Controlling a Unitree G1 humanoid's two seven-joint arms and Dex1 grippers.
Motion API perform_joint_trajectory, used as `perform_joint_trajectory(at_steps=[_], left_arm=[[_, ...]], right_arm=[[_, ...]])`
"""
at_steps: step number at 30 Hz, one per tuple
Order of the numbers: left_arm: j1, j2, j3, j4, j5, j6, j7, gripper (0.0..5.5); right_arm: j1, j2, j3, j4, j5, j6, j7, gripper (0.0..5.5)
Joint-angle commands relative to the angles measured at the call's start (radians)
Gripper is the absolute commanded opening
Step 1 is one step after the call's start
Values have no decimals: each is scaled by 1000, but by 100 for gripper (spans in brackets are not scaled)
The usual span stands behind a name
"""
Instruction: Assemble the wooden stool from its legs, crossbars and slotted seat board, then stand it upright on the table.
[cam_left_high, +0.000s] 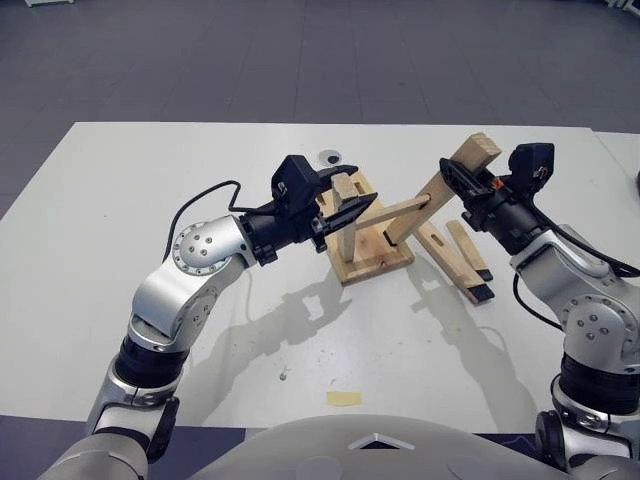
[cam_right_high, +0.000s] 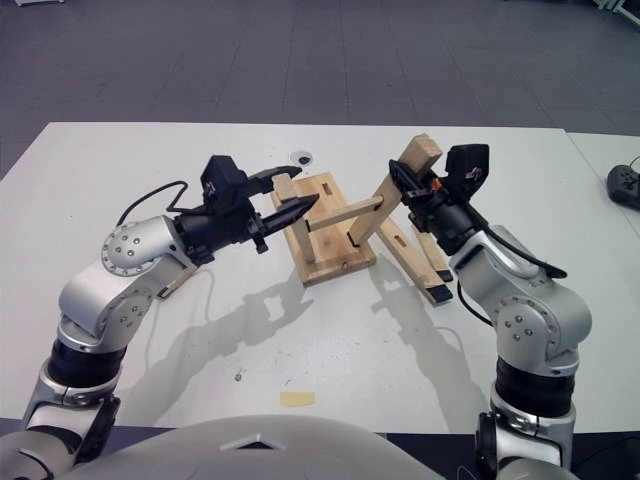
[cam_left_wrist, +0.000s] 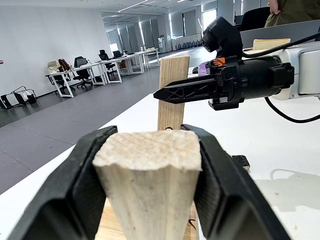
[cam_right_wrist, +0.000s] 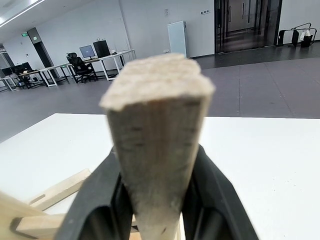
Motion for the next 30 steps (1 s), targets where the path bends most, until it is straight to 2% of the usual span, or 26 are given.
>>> perform_joint_trajectory(at_steps=[1, 9, 10, 15, 23, 26, 30], left_arm=[[-32, -11, 46, 50, -28, 74, 7, 272], [-74, -25, 136, 73, -68, 101, 14, 418], [-79, -24, 147, 78, -69, 101, 13, 435], [-92, -29, 173, 91, -76, 101, 9, 532], [-93, -51, 180, 94, -69, 88, 24, 540], [-98, -57, 179, 97, -65, 82, 28, 540], [-125, -89, 211, 123, -51, 62, 75, 540]], right_arm=[[62, 76, 87, 117, 20, 137, -31, 102], [36, 92, 87, 85, -4, 138, -67, 102], [32, 97, 84, 81, -8, 123, -68, 139], [-19, 126, 31, 81, -22, -2, -11, 224], [-153, 157, -112, 81, 141, -69, 30, 361], [-267, 145, -184, 93, 236, -105, -1, 417], [-457, 88, -255, 130, 245, -179, -66, 473]])
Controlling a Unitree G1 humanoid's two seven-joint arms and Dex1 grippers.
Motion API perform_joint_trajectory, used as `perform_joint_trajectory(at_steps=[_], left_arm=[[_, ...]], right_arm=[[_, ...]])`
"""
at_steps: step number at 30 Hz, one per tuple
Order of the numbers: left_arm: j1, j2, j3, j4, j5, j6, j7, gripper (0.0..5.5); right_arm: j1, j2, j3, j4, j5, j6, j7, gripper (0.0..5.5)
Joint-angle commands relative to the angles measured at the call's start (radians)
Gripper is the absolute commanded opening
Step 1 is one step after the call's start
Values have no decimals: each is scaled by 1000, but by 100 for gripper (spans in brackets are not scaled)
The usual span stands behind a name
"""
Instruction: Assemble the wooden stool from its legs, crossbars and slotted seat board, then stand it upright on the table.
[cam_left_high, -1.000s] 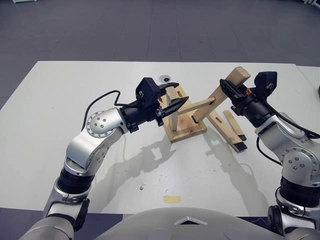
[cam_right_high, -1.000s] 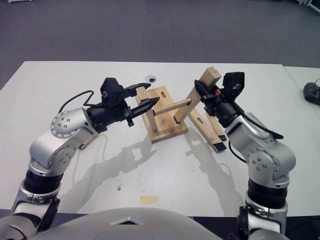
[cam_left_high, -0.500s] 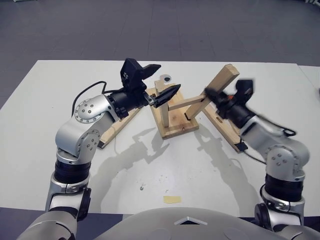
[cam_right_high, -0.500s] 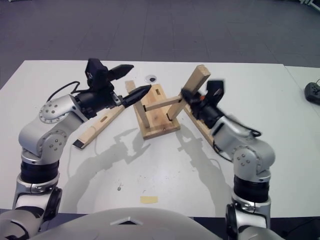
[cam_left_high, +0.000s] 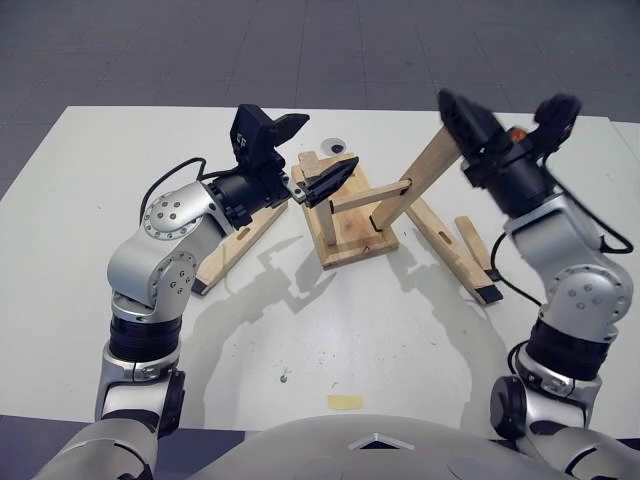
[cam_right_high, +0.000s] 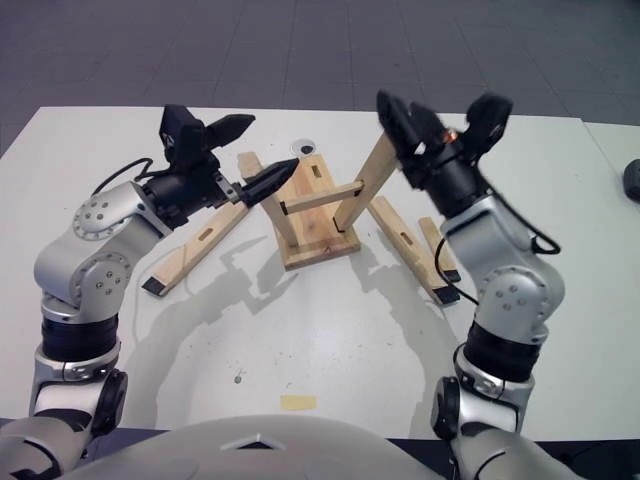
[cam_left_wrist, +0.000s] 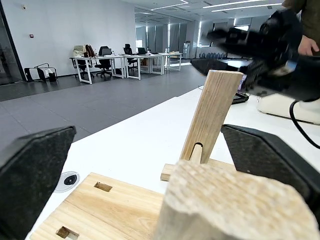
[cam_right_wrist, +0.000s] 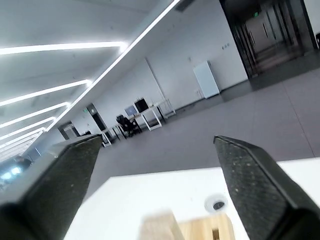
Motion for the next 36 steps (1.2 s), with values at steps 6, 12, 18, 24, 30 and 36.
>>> perform_joint_trajectory(at_steps=[6, 12, 18, 24, 30, 36], left_arm=[[-69, -53, 63, 43, 21, -34, 87, 540], [-74, -60, 43, 53, 29, -29, 84, 540], [-52, -59, 44, 52, 36, -23, 79, 540], [-54, -80, 48, 58, 39, -27, 101, 540], [-124, -96, 146, 118, 43, -57, 176, 540], [-209, -101, 213, 226, 62, -89, 239, 540]], right_arm=[[-271, -51, -21, 126, 9, -60, -105, 539], [87, 38, 341, 179, -192, 90, -102, 539], [112, 25, 332, 141, -300, 10, -81, 539], [16, 119, 196, 81, -198, -101, -84, 539], [41, 67, 37, -64, -33, -134, -54, 539], [243, -47, 108, -239, -13, -46, 33, 539]])
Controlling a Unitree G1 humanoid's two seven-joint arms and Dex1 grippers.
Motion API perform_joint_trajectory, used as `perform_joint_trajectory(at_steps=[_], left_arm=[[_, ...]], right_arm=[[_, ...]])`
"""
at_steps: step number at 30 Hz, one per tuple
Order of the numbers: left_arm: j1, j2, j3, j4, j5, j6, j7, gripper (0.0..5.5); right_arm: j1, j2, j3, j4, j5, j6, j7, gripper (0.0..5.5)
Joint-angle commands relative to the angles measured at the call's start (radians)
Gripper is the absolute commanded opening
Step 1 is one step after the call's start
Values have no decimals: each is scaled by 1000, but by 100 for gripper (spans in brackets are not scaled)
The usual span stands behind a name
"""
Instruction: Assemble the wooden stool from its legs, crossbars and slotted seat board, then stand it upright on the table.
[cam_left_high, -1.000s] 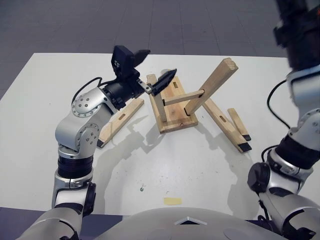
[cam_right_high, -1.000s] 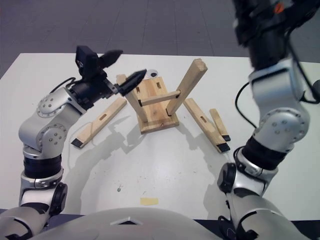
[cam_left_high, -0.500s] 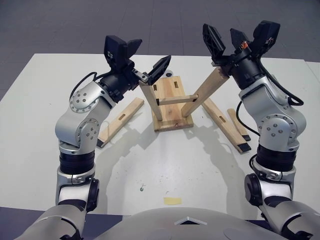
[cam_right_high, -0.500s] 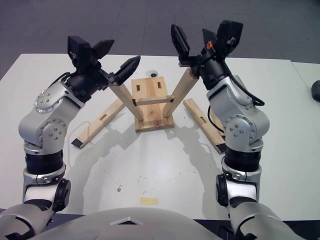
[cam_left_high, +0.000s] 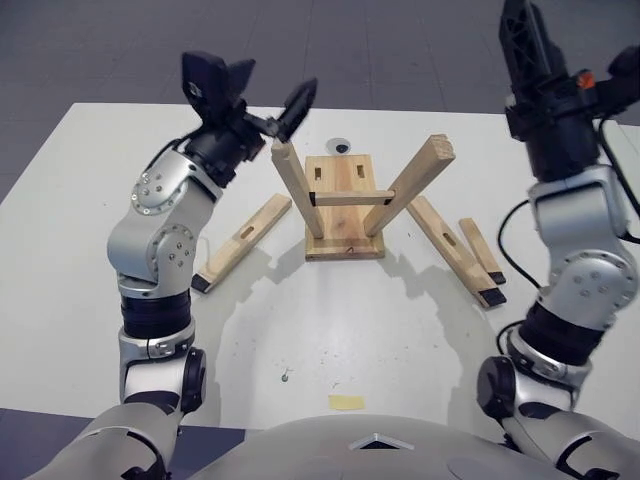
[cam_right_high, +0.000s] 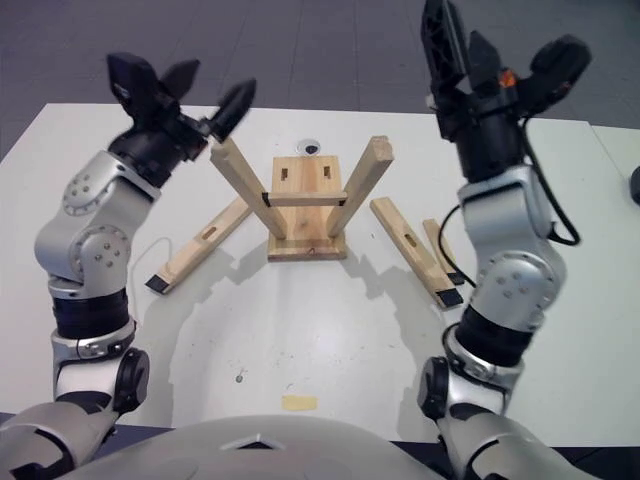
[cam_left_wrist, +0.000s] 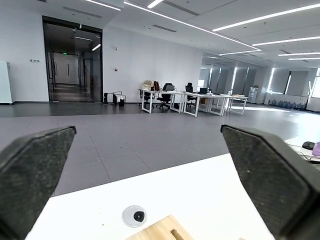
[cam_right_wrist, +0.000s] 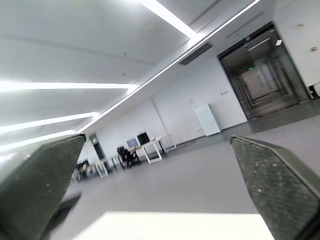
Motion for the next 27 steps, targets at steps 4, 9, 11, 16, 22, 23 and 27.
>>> perform_joint_trajectory(at_steps=[4, 9, 11, 16, 22, 23, 27], left_arm=[[-85, -2, 69, 114, 28, -49, 63, 540], [-76, -6, 66, 128, 49, -64, 78, 540], [-69, -6, 69, 117, 54, -68, 84, 540], [-32, -26, 57, 101, 58, -69, 92, 540], [-18, -27, 47, 90, 68, -67, 93, 540], [-14, -29, 45, 87, 71, -67, 93, 540], [5, -30, 45, 76, 73, -59, 92, 540]], right_arm=[[202, -61, 170, -84, -146, 62, 9, 539], [279, -112, 267, -7, -415, 14, 14, 539], [252, -149, 246, 71, -529, -45, 20, 539], [98, -222, 138, 204, -743, -240, 10, 539], [-65, -164, 61, 177, -672, -346, 50, 539], [-81, -144, 36, 162, -585, -320, 64, 539], [-5, -157, -32, 86, -38, -103, 231, 539]])
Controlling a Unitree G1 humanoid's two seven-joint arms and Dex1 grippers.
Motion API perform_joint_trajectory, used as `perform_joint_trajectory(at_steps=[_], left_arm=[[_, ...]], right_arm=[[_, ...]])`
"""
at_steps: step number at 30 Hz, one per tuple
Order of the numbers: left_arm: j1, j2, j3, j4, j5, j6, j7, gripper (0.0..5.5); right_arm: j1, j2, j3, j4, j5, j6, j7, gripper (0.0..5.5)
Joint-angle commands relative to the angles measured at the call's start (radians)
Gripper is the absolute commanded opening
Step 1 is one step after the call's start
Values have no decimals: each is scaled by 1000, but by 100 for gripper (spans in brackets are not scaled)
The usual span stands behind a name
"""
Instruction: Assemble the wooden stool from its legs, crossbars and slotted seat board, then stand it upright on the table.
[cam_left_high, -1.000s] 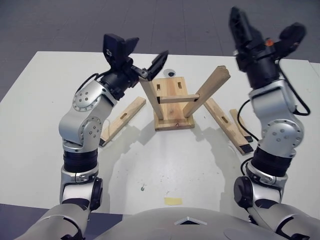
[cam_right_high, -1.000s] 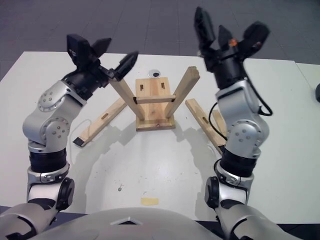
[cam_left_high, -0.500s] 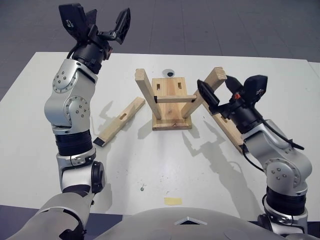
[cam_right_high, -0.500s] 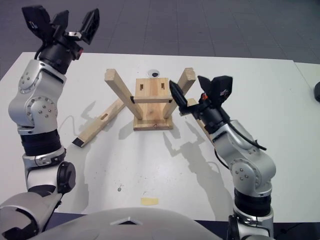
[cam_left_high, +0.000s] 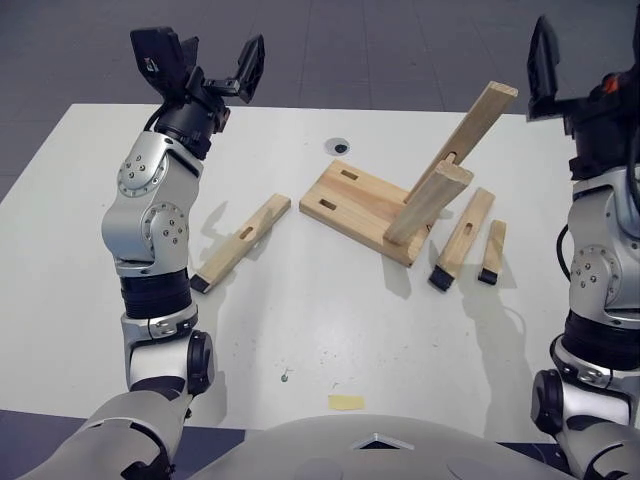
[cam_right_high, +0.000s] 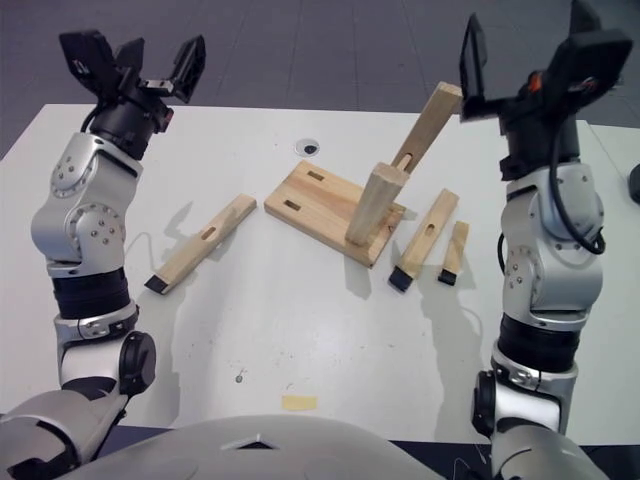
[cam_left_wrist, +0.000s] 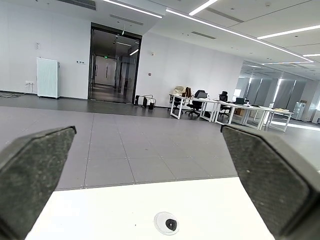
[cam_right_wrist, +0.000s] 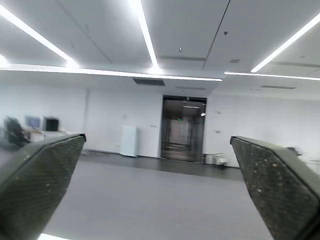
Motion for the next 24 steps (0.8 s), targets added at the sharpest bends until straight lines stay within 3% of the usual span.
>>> perform_joint_trajectory(at_steps=[1, 7, 11, 16, 24], left_arm=[[30, 1, -5, -22, 7, 11, 0, 540], [36, -9, 6, -31, -7, 14, 6, 540], [44, -16, -5, -34, -1, 17, 5, 540], [52, -17, -11, -39, -6, 25, -4, 540], [56, -16, -12, -41, -8, 30, -4, 540]], right_arm=[[113, -42, -70, -77, 501, 238, 196, 539], [298, -197, -53, -153, 653, 408, 386, 539], [342, -268, 28, -169, 475, 392, 450, 539], [333, -229, 94, -161, 315, 296, 470, 462], [329, -198, 118, -135, 231, 234, 492, 328]])
